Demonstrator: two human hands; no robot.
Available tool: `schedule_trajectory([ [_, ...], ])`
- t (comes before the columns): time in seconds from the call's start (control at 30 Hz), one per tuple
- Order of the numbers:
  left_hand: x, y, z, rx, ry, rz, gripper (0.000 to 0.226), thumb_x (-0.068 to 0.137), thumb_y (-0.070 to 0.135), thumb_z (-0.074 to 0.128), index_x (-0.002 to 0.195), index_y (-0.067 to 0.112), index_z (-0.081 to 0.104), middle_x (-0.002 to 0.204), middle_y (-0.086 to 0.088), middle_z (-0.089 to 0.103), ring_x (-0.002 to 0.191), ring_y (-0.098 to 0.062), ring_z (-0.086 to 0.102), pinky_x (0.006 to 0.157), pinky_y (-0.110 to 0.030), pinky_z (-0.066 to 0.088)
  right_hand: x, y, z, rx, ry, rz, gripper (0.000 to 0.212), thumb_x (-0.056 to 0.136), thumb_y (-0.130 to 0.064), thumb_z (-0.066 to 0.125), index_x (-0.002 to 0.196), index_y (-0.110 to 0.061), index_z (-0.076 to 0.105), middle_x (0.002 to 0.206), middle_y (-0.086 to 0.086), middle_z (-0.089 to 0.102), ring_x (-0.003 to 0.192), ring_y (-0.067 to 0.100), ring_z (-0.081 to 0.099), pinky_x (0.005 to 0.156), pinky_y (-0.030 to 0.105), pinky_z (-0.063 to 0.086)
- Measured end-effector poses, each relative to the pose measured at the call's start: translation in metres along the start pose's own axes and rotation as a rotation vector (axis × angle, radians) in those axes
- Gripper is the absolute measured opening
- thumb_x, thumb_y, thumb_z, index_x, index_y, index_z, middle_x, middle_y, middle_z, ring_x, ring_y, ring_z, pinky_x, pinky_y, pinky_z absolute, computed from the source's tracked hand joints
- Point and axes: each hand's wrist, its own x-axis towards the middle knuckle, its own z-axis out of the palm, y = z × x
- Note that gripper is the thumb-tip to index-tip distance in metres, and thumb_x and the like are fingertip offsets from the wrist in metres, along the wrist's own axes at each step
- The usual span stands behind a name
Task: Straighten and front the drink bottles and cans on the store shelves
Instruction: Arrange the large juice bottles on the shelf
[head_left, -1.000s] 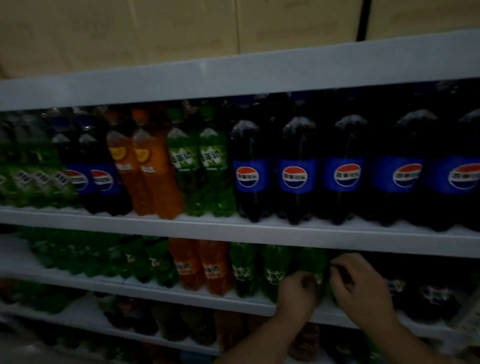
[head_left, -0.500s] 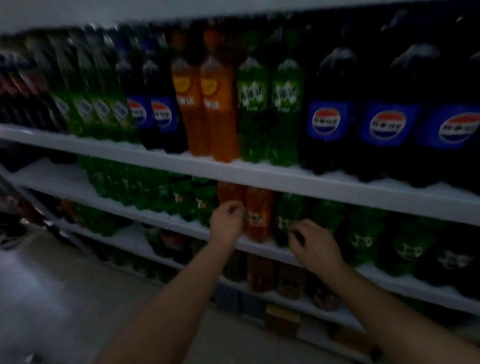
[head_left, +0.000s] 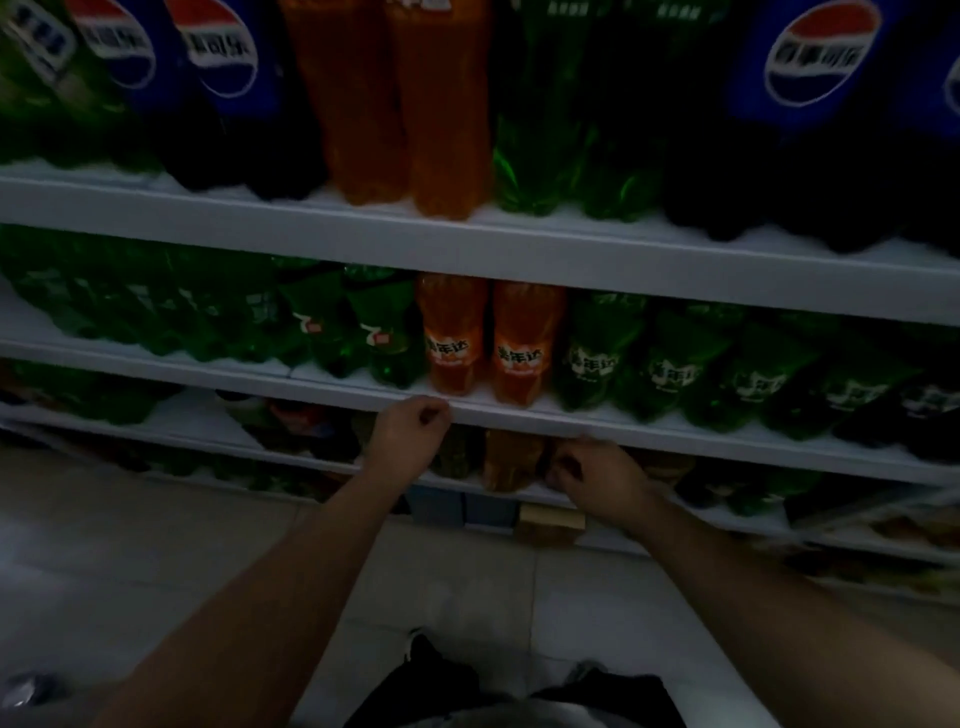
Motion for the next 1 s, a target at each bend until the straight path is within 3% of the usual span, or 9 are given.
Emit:
schedule_trajectory([
  [0.07, 0.004, -0.011, 0.012, 0.018, -0.069, -0.027, 0.013, 0.091, 0.027, 0.06, 0.097, 0.019, 0.069, 0.097, -0.001, 0.067, 0.092, -0.017, 0.061, 0.082, -0.025, 0.046, -0.008, 0.018, 0.018, 0.054, 0.031, 0.123, 0.015, 0.086, -0.021, 0.061, 0.09, -0.009, 0.07, 0.091, 0.009, 0.069, 0.083, 0.023, 0.064, 0.07, 0.032, 0.049],
  [0.17, 0.012, -0.027, 0.039, 0.073, -0.147, -0.064, 0.017, 0.091, 0.027, 0.06, 0.1, 0.017, 0.07, 0.104, -0.004, 0.068, 0.098, -0.02, 0.061, 0.088, -0.029, 0.046, -0.017, 0.042, 0.04, 0.062, 0.052, 0.255, 0.016, 0.085, -0.016, 0.063, 0.093, -0.004, 0.069, 0.094, 0.012, 0.068, 0.086, 0.025, 0.062, 0.066, 0.026, 0.042],
  [0.33, 0.026, -0.065, 0.108, 0.095, -0.271, -0.085, 0.018, 0.089, 0.03, 0.061, 0.104, 0.021, 0.068, 0.104, -0.001, 0.068, 0.085, -0.01, 0.056, 0.068, -0.017, 0.038, -0.019, 0.093, 0.086, 0.1, 0.132, 0.353, 0.024, 0.082, -0.013, 0.062, 0.105, -0.007, 0.068, 0.104, 0.011, 0.067, 0.095, 0.023, 0.062, 0.072, 0.016, 0.035],
  [0.43, 0.034, -0.093, 0.156, 0.122, -0.351, -0.041, 0.012, 0.088, 0.031, 0.063, 0.096, 0.024, 0.069, 0.102, 0.001, 0.068, 0.083, -0.006, 0.053, 0.068, -0.017, 0.035, -0.015, 0.125, 0.125, 0.102, 0.181, 0.358, 0.027, 0.083, -0.016, 0.062, 0.11, -0.009, 0.067, 0.107, 0.011, 0.067, 0.094, 0.022, 0.063, 0.071, 0.017, 0.037],
  [0.5, 0.039, -0.11, 0.183, 0.187, -0.286, 0.018, 0.013, 0.087, 0.034, 0.064, 0.091, 0.024, 0.07, 0.094, 0.001, 0.069, 0.078, -0.006, 0.054, 0.063, -0.018, 0.033, -0.009, 0.144, 0.146, 0.112, 0.244, 0.357, 0.025, 0.084, -0.017, 0.063, 0.108, -0.01, 0.067, 0.102, 0.011, 0.067, 0.089, 0.023, 0.063, 0.07, 0.017, 0.037],
  [0.63, 0.047, -0.146, 0.217, 0.228, 0.06, 0.12, 0.016, 0.078, 0.031, 0.074, 0.073, 0.019, 0.065, 0.07, -0.003, 0.066, 0.066, -0.02, 0.061, 0.056, -0.022, 0.031, 0.011, 0.167, 0.181, 0.118, 0.427, 0.203, 0.016, 0.08, -0.014, 0.069, 0.096, -0.011, 0.068, 0.089, 0.006, 0.066, 0.076, 0.019, 0.064, 0.064, 0.017, 0.04],
  [0.7, 0.048, -0.161, 0.23, 0.175, 0.169, 0.176, 0.021, 0.074, 0.022, 0.078, 0.068, 0.017, 0.059, 0.066, -0.002, 0.059, 0.059, -0.019, 0.056, 0.056, -0.022, 0.03, 0.024, 0.165, 0.203, 0.133, 0.465, 0.064, 0.017, 0.082, -0.016, 0.065, 0.099, -0.014, 0.067, 0.096, 0.002, 0.066, 0.083, 0.014, 0.062, 0.068, 0.017, 0.043],
  [0.83, 0.048, -0.189, 0.253, 0.1, 0.307, 0.244, 0.023, 0.074, 0.019, 0.078, 0.083, 0.014, 0.058, 0.082, -0.001, 0.056, 0.07, -0.008, 0.049, 0.056, -0.016, 0.03, 0.047, 0.151, 0.257, 0.244, 0.509, -0.078, 0.035, 0.083, -0.023, 0.062, 0.117, -0.014, 0.061, 0.12, 0.003, 0.059, 0.105, 0.015, 0.059, 0.085, 0.026, 0.05],
  [1.0, 0.049, -0.215, 0.272, 0.029, 0.327, 0.277, 0.038, 0.081, 0.03, 0.071, 0.113, 0.014, 0.058, 0.106, -0.001, 0.061, 0.094, -0.013, 0.059, 0.076, -0.031, 0.05, 0.065, 0.147, 0.298, 0.329, 0.599, -0.209, 0.057, 0.085, -0.028, 0.061, 0.135, -0.03, 0.034, 0.145, -0.007, 0.031, 0.132, -0.002, 0.028, 0.104, 0.009, 0.024],
])
